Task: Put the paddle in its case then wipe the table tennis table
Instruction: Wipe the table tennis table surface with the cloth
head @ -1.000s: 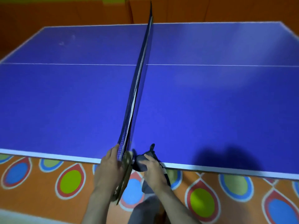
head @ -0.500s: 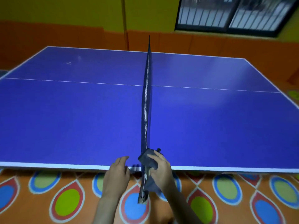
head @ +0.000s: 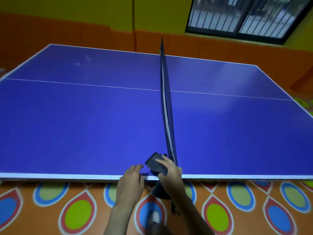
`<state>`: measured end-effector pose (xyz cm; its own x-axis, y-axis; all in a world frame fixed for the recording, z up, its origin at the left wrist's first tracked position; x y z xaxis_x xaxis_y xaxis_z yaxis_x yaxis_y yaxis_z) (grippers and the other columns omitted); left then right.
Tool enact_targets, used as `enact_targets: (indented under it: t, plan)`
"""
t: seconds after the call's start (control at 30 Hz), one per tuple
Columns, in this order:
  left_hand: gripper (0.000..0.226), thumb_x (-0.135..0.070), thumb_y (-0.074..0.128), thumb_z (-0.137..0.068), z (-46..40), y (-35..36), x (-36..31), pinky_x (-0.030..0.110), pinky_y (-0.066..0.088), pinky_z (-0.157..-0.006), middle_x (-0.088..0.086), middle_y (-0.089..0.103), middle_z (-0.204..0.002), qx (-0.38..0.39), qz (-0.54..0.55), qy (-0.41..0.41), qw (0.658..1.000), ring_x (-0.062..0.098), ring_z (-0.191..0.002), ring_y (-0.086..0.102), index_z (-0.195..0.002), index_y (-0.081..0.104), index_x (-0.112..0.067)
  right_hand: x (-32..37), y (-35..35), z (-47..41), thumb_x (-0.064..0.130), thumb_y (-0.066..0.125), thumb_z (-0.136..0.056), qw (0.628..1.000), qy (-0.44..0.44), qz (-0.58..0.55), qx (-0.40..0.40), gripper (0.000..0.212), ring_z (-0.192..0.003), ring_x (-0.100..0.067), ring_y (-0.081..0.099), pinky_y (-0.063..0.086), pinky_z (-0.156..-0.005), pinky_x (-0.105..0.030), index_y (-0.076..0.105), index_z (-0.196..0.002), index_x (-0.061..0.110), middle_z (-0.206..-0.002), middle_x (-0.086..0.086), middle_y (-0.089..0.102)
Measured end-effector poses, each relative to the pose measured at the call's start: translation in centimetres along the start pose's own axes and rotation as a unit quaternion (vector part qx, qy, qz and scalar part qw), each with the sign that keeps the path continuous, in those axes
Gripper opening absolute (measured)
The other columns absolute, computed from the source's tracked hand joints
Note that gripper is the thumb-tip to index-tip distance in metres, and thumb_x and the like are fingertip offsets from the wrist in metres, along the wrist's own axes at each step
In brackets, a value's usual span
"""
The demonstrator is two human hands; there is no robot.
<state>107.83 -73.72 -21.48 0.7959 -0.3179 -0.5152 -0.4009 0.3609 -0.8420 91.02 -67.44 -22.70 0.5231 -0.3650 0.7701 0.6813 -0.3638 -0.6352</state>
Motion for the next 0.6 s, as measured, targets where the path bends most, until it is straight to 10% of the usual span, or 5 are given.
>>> enact_targets:
  t: [0.6]
  plan:
    - [0.050,-0.008,0.052,-0.092,-14.5,-5.3,4.3,0.041,0.049,-0.094,0.000,0.062,-0.133,-0.007,-0.028,-0.025,0.999,0.027,-0.121,0.059,-0.139,0.057,-0.022,1.7,5.0,-14.7,-0.004,0.053,-0.070,0.996,-0.034,-0.071,-0.045,0.058,-0.128,-0.013,0.053,0.027,-0.106,-0.002,0.075,-0.122,0.010,-0.140,-0.006,0.063]
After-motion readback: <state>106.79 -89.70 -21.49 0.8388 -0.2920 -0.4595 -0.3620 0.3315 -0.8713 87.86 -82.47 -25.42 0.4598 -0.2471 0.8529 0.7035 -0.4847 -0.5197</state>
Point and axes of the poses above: each hand's wrist, its own z-axis away from the middle knuckle, its own y-axis out of the palm, x = y × z, the point moved 8 cm from there along -z, towards the middle knuckle
